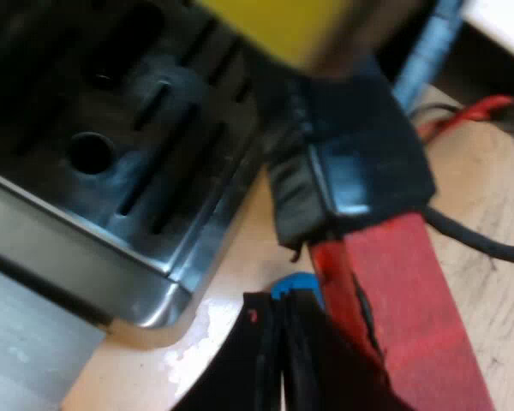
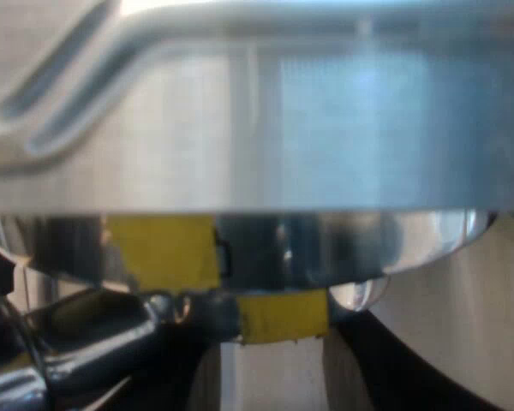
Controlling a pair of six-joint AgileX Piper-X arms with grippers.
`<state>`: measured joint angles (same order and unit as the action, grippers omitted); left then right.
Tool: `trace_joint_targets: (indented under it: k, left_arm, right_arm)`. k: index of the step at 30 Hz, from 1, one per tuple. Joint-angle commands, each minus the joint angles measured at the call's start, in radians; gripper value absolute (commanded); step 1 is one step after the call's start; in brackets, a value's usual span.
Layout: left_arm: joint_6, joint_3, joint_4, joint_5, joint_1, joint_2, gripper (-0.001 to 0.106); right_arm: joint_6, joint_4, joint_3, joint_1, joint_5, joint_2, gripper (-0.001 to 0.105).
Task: Put the handle in the coffee machine
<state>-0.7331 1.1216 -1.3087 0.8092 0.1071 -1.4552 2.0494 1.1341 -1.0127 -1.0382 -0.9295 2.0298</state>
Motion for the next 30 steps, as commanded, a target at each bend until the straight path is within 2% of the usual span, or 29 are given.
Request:
trace_joint_targets:
  k: [1,6,9,14,16,19,21,26,28,30]
  left_arm:
    - [-0.091,-0.063,0.041,0.023,-0.008,0.082,0.0]
    - [-0.217,-0.095,0.137,0.02,-0.008,0.123,0.0]
    - [-0.228,-0.097,0.138,0.008,-0.037,0.123,0.0]
    - [-0.231,-0.097,0.138,-0.093,-0.142,0.123,0.0]
    - [-0.273,-0.097,0.151,-0.109,-0.176,0.123,0.0]
    - [-0.342,-0.097,0.185,-0.116,-0.182,0.124,0.0]
    - [-0.364,-0.097,0.19,-0.127,-0.182,0.131,0.0]
    - [-0.371,-0.101,0.179,-0.139,-0.182,0.163,0.0]
    - [-0.397,-0.105,0.182,-0.151,-0.182,0.18,0.0]
    - [-0.402,-0.113,0.183,-0.14,-0.182,0.193,0.0]
  right_arm:
    - [-0.001,0.119,-0.024,0.011,-0.01,-0.048,0.031]
    - [-0.001,0.119,-0.024,0.011,-0.01,-0.048,0.031]
    - [-0.001,0.119,-0.024,0.011,-0.01,-0.048,0.031]
    - [-0.001,0.119,-0.024,0.009,-0.01,-0.048,0.031]
    - [-0.001,0.119,-0.024,0.009,-0.012,-0.048,0.031]
    - [-0.001,0.119,-0.024,0.009,-0.012,-0.048,0.031]
    - [-0.001,0.119,-0.024,0.006,-0.012,-0.048,0.031]
    - [-0.001,0.103,-0.02,-0.008,-0.012,-0.048,0.031]
    - [-0.006,0.092,-0.015,-0.014,-0.026,-0.048,0.031]
    - [-0.006,0.092,-0.002,-0.015,-0.04,-0.051,0.031]
